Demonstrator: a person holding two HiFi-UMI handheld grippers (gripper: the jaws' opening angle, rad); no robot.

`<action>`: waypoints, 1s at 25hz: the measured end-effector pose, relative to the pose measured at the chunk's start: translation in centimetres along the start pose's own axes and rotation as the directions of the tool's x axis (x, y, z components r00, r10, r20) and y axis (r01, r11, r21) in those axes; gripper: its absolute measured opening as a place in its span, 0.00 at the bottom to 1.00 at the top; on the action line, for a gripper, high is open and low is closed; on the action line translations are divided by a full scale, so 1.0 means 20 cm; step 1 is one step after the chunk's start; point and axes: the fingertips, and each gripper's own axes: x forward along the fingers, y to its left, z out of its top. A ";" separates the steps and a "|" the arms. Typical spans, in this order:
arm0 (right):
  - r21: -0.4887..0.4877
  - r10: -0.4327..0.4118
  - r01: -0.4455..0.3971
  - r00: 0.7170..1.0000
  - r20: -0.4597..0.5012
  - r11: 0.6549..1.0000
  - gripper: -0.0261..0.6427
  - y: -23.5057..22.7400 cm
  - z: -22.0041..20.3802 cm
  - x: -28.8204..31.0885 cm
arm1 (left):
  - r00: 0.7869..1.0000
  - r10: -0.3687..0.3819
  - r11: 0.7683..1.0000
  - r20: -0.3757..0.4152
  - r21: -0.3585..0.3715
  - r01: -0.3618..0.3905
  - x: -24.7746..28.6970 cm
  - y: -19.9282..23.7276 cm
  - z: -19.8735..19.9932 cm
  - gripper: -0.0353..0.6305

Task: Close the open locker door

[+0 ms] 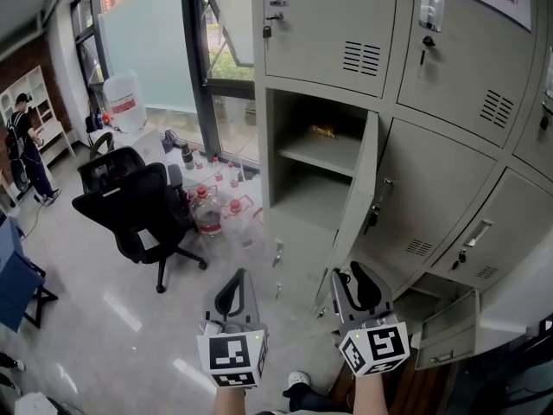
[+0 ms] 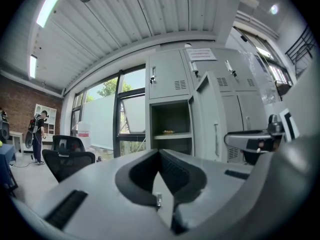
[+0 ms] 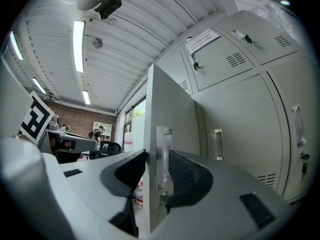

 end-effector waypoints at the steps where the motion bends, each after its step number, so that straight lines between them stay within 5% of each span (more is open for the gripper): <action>1: -0.004 0.013 -0.013 1.000 -0.001 1.000 0.27 0.01 0.00 0.02 | 1.000 0.009 1.000 0.002 0.000 -0.009 0.00 0.01 0.00 0.05; 13: -0.011 0.151 -0.151 0.989 0.002 0.989 0.25 0.18 -0.01 0.24 | 0.989 0.147 0.989 -0.009 -0.004 -0.147 0.00 0.18 -0.01 0.05; 25: -0.048 0.156 -0.155 0.988 0.012 0.987 0.23 0.31 -0.03 0.48 | 0.950 0.309 0.951 -0.050 -0.011 -0.310 0.00 0.36 -0.09 0.05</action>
